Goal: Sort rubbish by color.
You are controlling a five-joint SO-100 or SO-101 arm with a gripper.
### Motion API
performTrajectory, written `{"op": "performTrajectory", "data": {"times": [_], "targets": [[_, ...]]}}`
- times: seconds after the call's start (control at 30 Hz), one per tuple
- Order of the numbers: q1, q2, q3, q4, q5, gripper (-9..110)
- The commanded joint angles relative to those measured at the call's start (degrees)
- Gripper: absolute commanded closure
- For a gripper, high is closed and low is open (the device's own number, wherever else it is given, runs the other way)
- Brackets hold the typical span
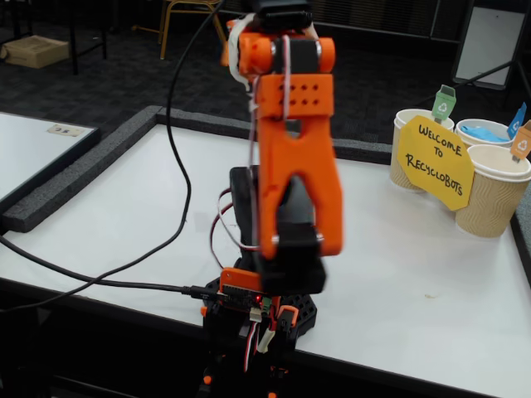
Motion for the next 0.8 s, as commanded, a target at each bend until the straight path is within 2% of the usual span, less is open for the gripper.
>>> {"op": "performTrajectory", "data": {"times": [0.0, 0.33, 0.5, 0.6, 0.77], "targets": [[11.87, 0.35, -1.67, -3.52, 1.14, 101], [46.14, 0.26, 6.94, -10.63, 1.14, 101], [59.15, 0.26, 8.00, -9.84, 1.14, 101], [64.78, 0.26, 9.23, -8.44, 1.14, 101], [68.47, 0.26, 10.46, -6.94, 2.64, 101]]}}
